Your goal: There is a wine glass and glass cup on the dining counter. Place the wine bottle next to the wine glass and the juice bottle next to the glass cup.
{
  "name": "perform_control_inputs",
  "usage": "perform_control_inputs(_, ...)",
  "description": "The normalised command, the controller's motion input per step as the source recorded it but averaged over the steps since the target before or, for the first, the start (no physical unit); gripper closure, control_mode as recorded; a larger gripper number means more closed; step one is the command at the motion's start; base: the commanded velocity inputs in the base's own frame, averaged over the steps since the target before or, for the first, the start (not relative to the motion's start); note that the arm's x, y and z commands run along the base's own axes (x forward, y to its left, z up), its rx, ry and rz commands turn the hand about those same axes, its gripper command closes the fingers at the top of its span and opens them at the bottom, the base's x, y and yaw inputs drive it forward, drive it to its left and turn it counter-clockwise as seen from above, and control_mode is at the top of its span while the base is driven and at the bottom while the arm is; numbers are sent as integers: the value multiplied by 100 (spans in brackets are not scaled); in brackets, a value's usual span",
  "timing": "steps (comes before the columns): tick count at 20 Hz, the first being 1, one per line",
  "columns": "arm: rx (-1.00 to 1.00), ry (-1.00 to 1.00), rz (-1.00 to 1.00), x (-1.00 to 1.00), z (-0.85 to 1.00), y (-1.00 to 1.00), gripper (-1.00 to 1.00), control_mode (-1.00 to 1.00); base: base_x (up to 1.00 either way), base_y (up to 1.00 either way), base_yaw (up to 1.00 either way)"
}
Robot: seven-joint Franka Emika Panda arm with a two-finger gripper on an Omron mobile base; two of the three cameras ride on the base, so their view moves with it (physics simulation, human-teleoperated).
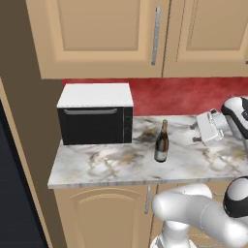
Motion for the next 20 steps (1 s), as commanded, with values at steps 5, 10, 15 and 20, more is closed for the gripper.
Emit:
perform_control_inputs(5,3,0,0,31,0,18,-100,-100,0,0,0)
perform_control_inputs(10,1,0,0,14,-9,25,-100,-100,0,0,0)
perform_control_inputs(15,0,0,-2,21,-13,19,-100,-100,0,0,0)
perform_control_inputs(20,0,0,-3,18,-13,17,-100,-100,0,0,0)
